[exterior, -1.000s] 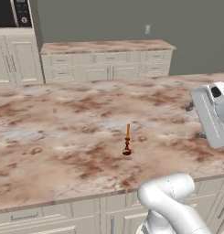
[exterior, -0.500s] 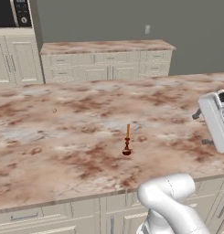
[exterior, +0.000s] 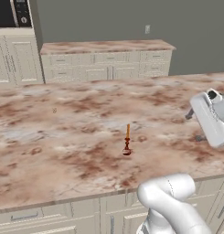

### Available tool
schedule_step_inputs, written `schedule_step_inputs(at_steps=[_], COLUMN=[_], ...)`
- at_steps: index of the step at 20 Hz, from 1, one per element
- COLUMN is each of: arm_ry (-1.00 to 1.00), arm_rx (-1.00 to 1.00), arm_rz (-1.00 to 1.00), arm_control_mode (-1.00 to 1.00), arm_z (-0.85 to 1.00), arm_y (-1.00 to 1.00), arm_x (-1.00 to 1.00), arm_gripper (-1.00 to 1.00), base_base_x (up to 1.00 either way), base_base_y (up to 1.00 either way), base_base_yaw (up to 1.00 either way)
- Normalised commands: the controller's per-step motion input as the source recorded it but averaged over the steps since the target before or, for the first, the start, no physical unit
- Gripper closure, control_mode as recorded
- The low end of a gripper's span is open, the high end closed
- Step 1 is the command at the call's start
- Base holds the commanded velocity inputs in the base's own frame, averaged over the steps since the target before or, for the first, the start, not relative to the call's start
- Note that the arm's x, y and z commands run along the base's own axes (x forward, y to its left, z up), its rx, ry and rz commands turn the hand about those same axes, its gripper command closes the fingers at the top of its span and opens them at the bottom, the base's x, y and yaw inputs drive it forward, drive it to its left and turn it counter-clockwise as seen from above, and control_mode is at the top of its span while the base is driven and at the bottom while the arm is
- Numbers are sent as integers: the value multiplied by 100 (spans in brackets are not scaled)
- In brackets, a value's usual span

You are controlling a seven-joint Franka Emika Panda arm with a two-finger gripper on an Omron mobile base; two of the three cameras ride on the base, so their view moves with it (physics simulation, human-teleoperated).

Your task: Pick the candle and jar from the dining table and place them in the open cabinet. Close the cabinet after placing the objects.

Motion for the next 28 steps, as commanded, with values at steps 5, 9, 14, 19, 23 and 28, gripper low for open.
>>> schedule_step_inputs(at_steps=[5,9,14,19,23,28], arm_ry=[7,6,5,5,2,3], arm_rx=[8,6,1,0,2,3], arm_rz=[0,-1,0,0,0,-2], arm_control_mode=[-100,-100,-100,-100,-100,-100], arm_z=[-16,-13,-17,-31,-29,-20], arm_y=[0,0,0,0,0,0], arm_x=[35,42,39,33,36,37], arm_gripper=[-100,-100,-100,-100,-100,-100], base_base_x=[0,0,0,0,0,0], base_base_y=[0,0,0,0,0,0], base_base_yaw=[0,0,0,0,0,0])
